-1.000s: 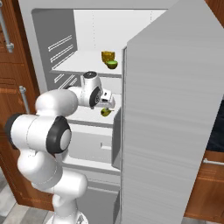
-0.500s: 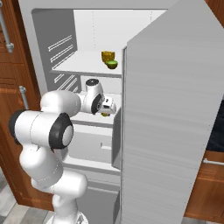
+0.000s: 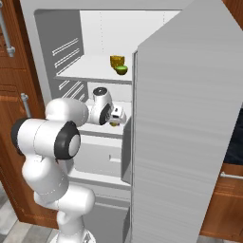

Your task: Pick up the pear and kiwi from the fridge and place one fruit on each plate on the dining counter.

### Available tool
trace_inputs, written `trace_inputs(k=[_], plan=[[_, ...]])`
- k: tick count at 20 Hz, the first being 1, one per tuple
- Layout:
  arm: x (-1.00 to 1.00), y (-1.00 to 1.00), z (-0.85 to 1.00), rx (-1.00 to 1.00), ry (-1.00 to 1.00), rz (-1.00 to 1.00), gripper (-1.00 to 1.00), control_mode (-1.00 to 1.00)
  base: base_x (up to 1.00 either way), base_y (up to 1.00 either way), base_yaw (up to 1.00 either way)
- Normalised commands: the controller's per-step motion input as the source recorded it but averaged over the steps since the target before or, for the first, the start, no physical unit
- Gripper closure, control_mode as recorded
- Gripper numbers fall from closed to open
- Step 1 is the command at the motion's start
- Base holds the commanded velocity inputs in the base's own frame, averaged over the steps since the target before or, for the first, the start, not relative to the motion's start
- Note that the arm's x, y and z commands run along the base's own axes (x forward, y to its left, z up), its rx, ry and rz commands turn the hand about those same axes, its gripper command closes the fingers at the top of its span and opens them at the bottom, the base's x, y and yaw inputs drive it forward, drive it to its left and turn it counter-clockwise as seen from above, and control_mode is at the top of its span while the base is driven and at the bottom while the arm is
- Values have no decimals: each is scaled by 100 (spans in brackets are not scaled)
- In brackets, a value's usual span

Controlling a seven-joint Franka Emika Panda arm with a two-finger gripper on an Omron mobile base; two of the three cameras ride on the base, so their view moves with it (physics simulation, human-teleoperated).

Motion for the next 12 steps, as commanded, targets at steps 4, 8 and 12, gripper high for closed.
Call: trace_inputs(k=[4, 8, 12], plan=[[14, 0, 13, 1, 0, 0, -100, -100, 0, 0, 0], [17, -2, 0, 0, 0, 0, -100, -100, 0, 0, 0], [25, -1, -14, 0, 0, 0, -100, -100, 0, 0, 0]])
